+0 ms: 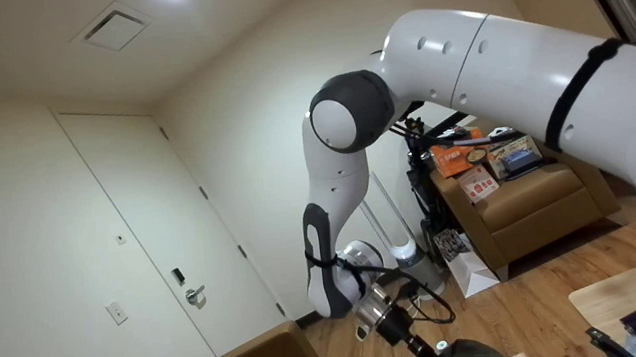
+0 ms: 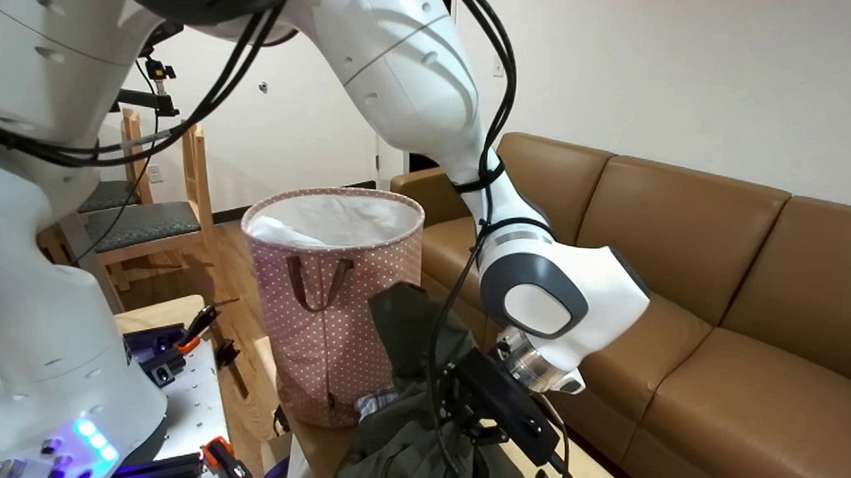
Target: Remove three things from the carrier bag and put them on the table
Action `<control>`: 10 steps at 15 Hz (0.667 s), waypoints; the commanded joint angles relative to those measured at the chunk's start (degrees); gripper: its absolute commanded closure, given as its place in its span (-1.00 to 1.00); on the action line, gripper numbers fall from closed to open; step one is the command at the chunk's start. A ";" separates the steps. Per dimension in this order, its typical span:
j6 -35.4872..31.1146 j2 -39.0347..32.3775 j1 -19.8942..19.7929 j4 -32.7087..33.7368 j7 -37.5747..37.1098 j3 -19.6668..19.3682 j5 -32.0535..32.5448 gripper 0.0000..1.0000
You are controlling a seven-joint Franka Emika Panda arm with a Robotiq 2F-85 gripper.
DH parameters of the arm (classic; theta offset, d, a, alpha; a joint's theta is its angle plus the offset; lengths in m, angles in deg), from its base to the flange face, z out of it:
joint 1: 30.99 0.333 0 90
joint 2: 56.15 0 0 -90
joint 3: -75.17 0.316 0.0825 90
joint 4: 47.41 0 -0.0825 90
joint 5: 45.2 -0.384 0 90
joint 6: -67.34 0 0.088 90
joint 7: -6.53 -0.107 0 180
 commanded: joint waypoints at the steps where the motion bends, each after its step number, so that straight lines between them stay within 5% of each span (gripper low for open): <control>1: -3.93 1.53 5.06 -4.94 -1.70 1.27 8.03 0.90; 5: -0.96 0.88 8.30 -6.13 1.50 2.41 17.18 0.90; 10: -2.43 9.67 8.62 -15.53 9.85 3.31 24.60 0.90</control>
